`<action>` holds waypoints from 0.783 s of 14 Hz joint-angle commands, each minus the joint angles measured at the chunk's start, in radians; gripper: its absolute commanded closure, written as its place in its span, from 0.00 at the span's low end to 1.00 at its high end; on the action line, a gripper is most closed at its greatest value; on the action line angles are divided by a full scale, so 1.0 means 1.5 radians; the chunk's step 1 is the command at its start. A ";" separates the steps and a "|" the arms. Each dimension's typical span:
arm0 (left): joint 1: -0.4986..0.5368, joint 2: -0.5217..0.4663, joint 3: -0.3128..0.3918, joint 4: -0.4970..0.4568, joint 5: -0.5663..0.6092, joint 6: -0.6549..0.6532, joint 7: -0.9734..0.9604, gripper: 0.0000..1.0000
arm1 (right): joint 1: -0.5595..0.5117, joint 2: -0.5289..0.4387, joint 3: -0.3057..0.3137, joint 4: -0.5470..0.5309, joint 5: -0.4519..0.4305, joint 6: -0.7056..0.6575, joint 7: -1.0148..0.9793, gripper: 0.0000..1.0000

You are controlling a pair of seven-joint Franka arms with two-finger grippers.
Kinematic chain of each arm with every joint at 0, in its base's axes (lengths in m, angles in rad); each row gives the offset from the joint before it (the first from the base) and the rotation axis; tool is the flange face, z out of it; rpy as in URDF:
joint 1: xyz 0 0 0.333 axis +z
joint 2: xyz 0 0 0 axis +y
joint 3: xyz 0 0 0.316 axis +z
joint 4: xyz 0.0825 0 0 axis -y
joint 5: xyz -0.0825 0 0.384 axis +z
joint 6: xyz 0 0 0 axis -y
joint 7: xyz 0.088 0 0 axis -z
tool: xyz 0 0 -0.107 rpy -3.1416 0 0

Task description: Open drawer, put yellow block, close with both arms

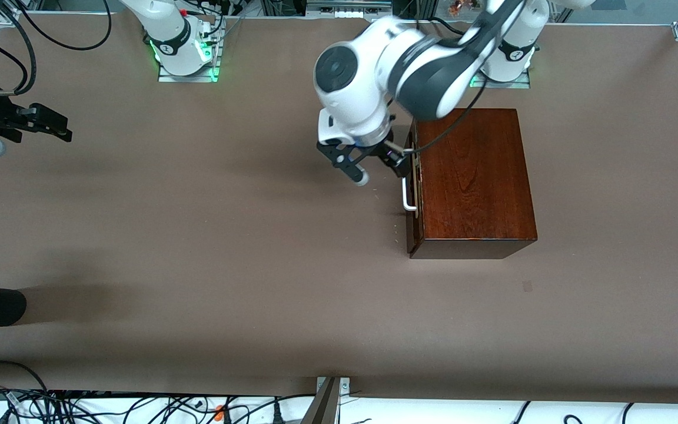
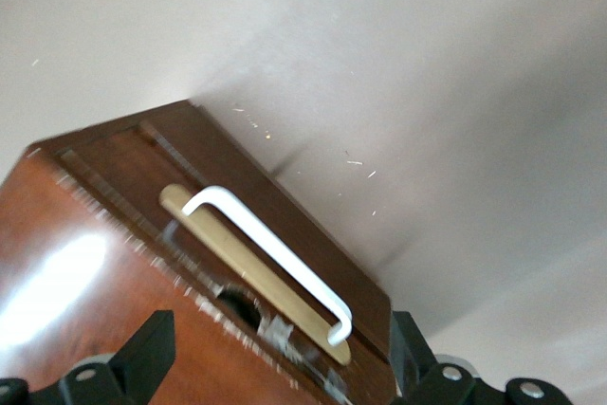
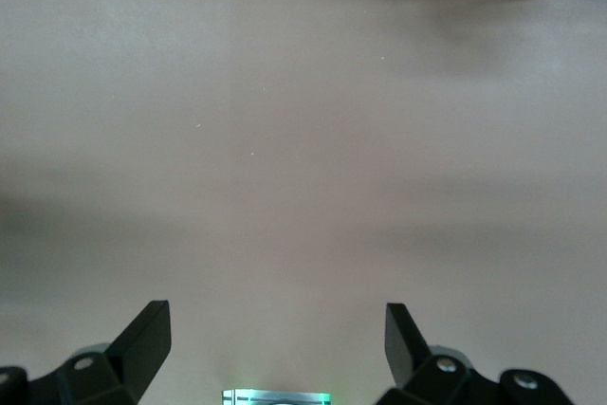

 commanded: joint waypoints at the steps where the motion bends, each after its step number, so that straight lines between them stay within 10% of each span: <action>1: 0.108 -0.049 -0.002 0.022 -0.109 -0.041 -0.054 0.00 | -0.012 0.000 0.010 0.005 -0.009 -0.007 -0.006 0.00; 11: 0.291 -0.193 0.014 -0.029 -0.122 -0.124 -0.107 0.00 | -0.012 0.000 0.010 0.005 -0.009 -0.007 -0.006 0.00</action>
